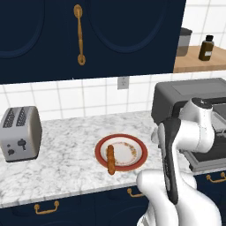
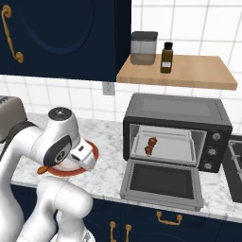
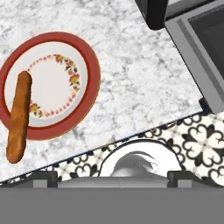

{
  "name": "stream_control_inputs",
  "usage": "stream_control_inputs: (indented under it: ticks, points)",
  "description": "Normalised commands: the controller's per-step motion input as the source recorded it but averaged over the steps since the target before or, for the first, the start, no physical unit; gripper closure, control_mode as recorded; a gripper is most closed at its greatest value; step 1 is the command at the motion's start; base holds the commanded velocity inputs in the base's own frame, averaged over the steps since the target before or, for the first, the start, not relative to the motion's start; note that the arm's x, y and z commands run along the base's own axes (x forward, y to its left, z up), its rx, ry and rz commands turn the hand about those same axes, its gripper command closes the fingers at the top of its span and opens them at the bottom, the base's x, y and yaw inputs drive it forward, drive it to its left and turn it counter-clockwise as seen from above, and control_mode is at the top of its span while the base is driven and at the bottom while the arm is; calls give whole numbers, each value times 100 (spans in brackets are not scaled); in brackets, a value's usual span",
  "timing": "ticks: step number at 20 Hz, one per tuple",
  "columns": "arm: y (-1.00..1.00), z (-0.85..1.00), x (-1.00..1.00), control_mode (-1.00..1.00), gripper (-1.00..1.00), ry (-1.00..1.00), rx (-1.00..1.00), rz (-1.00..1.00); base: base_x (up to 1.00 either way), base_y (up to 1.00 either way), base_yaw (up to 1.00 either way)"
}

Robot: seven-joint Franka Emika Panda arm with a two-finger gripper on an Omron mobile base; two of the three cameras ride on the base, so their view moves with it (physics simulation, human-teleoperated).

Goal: Pick up the kebab skewer and baguette bread, and place them inside the toaster oven. Close the toaster oven door and start by setting the timer.

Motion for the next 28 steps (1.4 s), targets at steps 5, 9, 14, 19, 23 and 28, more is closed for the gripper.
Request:
stream_control_inputs:
  ticks: [5, 9, 14, 19, 23, 28]
  points:
    - [100, -1, 41, -100, -100, 3, 5, 0, 0, 0, 0]
    - [100, -12, 17, -100, -100, 18, 1, 0, 0, 0, 0]
    - [89, -34, 25, -100, -100, 9, 0, 0, 0, 0, 0]
    - [36, -42, 17, -100, -100, 0, 0, 0, 0, 0, 0]
    - [4, -43, 38, -100, -100, 0, 0, 0, 0, 0, 0]
    - [0, -45, 65, -100, -100, 0, 0, 0, 0, 0, 0]
